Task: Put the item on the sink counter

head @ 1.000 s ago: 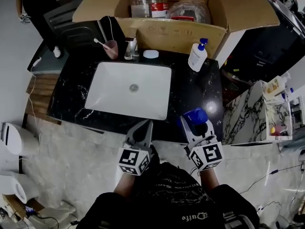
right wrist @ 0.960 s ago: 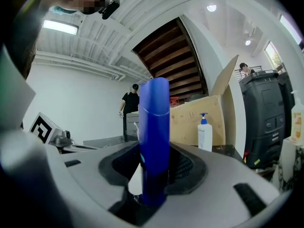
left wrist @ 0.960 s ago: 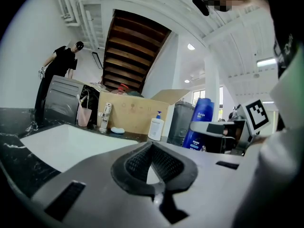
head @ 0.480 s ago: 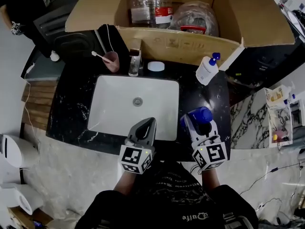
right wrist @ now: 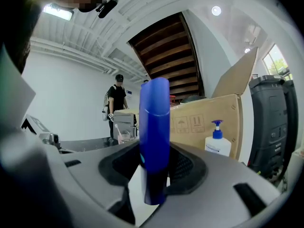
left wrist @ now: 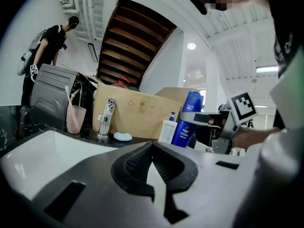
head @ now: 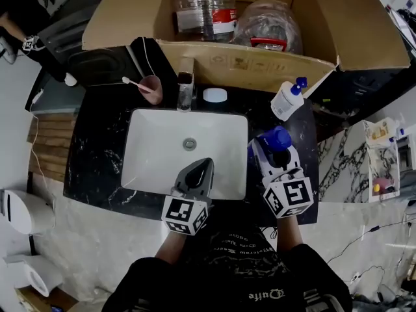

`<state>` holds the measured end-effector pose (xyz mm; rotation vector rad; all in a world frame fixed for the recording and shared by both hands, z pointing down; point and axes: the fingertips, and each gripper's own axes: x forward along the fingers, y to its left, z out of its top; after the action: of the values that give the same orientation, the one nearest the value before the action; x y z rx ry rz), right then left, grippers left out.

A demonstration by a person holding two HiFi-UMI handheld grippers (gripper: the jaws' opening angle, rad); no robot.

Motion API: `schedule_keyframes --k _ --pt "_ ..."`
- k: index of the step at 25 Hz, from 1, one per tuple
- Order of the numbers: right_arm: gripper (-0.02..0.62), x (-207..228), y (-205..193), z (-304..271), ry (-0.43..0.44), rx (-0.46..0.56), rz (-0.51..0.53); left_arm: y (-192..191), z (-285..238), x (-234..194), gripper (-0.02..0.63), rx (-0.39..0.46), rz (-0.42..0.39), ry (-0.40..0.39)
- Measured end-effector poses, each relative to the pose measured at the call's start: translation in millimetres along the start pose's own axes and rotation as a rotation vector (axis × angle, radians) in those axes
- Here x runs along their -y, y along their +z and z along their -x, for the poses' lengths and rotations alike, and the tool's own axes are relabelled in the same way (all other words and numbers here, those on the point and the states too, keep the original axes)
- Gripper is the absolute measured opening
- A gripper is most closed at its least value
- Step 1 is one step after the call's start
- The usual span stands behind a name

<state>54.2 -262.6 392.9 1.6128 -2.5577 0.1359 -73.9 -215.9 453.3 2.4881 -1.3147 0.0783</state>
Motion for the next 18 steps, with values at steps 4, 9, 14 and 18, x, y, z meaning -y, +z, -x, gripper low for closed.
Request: schedule_keyframes --k 4,9,14,18 --pt "0.158 10.1 11.9 -21.6 0.006 0.007 0.011 4.0 -4.3 4.3 0.005 -0.002 -0.001 0.009" --pt "0.158 18.9 25.8 -42.6 0.030 0.044 -0.010 4.6 -6.8 6.2 0.005 -0.011 0.001 0.035" --pt "0.158 28.3 33.0 -63.0 0.026 0.052 0.018 4.4 -7.0 6.6 0.005 -0.015 -0.003 0.050" --pt "0.158 35.0 37.1 -76.6 0.036 0.056 0.028 2.9 -5.8 2.5 0.005 -0.023 -0.004 0.067"
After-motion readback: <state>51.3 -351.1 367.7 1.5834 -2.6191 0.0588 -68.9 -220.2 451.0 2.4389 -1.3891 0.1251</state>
